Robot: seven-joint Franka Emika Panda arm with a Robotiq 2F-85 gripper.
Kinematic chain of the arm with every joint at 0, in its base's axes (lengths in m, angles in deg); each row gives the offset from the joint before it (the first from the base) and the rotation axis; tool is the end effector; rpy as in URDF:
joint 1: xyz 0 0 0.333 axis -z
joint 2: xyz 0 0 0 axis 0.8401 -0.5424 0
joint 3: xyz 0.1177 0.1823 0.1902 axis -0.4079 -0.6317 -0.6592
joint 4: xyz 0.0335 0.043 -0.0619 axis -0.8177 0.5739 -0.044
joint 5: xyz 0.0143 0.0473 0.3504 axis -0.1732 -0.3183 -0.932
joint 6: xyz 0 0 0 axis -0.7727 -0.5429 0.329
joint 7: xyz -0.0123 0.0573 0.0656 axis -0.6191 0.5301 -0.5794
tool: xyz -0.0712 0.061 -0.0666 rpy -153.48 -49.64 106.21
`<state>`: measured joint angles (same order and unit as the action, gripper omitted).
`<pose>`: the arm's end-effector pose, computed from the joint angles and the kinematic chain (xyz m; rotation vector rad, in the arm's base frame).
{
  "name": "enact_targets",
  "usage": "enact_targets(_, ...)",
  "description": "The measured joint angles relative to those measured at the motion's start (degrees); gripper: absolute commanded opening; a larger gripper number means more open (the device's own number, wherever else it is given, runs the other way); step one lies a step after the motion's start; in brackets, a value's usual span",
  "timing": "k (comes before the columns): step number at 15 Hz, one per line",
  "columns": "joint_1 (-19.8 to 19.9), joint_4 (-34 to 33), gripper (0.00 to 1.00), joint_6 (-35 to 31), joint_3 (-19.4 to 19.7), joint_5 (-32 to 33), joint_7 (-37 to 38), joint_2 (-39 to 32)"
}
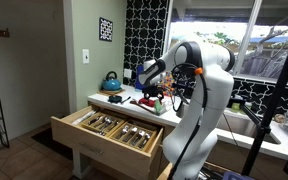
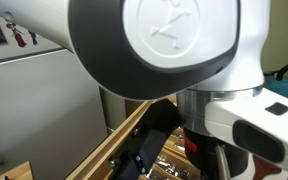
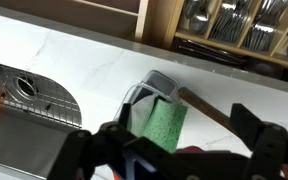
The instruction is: Pick up the green sponge and place it behind the white sponge in the clear container
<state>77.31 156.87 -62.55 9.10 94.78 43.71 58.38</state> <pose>0.3866 -0.2708 0.4254 2.4503 -1.4484 0.1367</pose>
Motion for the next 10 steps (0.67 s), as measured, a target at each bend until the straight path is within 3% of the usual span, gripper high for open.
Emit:
enact_targets(3, 0.1, 0.0, 0.99, -2.1, 0.3, 0.0, 1.8, -1.3)
enact_targets(10, 0.1, -0.1, 0.37, -4.3, 1.4, 0.0, 3.5, -2.8)
